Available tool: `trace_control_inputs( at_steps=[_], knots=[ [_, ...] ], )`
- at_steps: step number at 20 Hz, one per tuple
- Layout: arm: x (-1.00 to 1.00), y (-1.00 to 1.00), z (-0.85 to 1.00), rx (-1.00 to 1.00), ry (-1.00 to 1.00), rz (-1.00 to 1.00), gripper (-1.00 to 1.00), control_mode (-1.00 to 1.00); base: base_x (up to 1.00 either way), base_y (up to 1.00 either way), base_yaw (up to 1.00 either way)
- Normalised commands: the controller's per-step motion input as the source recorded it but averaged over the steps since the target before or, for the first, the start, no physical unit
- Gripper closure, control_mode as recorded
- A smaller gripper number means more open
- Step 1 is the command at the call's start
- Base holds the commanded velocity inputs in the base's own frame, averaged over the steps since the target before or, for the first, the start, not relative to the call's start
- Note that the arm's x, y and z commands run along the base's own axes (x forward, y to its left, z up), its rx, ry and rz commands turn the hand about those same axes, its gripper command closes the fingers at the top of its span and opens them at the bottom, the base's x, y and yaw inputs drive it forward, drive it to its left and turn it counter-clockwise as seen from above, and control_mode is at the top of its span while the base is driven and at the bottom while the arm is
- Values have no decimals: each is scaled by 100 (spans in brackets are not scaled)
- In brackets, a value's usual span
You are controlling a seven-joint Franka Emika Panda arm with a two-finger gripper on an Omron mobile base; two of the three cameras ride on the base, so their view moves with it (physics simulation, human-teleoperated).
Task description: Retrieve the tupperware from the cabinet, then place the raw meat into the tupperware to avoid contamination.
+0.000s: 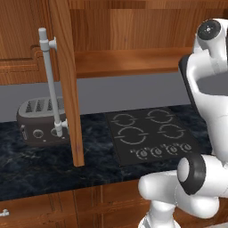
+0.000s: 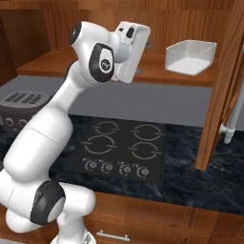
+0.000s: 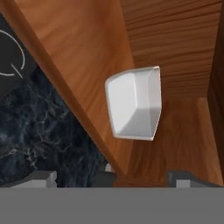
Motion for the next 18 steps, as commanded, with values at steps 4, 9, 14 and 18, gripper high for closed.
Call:
trace_control_inputs(
  at_steps=[4,9,14,18],
  knots=[
    [29,-7,0,0,0,0,-100,-100,0,0,0],
    [21,-9,-1,0,0,0,-100,-100,0,0,0],
    [9,-14,-3,0,0,0,-100,-100,0,0,0],
    [16,-13,0,0,0,0,-100,-100,0,0,0]
  ],
)
